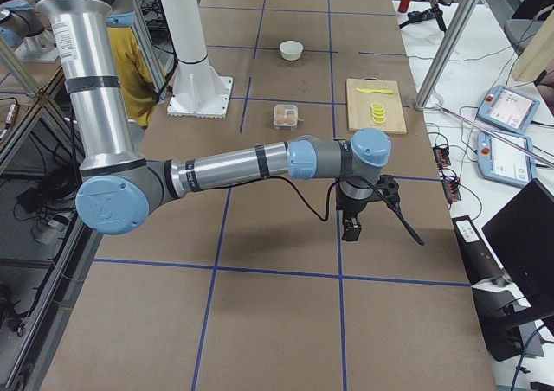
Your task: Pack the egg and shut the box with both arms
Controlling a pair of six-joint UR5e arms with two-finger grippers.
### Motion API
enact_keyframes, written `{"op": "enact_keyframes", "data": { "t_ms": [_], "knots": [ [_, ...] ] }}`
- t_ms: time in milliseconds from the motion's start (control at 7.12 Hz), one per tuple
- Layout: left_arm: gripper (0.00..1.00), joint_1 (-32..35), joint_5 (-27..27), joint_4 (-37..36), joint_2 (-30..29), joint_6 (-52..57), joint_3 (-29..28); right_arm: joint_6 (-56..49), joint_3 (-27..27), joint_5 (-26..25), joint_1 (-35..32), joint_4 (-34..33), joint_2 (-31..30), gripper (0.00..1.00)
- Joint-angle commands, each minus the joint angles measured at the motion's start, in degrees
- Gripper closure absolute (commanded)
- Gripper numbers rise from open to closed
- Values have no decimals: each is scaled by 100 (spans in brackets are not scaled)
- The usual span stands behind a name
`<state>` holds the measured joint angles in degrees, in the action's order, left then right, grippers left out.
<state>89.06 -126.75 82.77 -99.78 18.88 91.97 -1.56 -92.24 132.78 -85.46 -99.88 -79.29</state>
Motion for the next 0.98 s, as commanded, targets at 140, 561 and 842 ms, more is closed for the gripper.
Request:
{"op": "enact_keyframes", "data": {
  "t_ms": [140, 561, 842],
  "knots": [
    [0, -160, -201, 37, -33, 19, -21, 145, 75, 81, 195, 249, 2, 0],
    [0, -188, -183, 90, -41, 54, -284, 753, 75, 152, 231, 723, -51, 0],
    [0, -196, -192, 134, -33, 19, -249, 744, 66, 196, 231, 733, -86, 0]
  ]
}}
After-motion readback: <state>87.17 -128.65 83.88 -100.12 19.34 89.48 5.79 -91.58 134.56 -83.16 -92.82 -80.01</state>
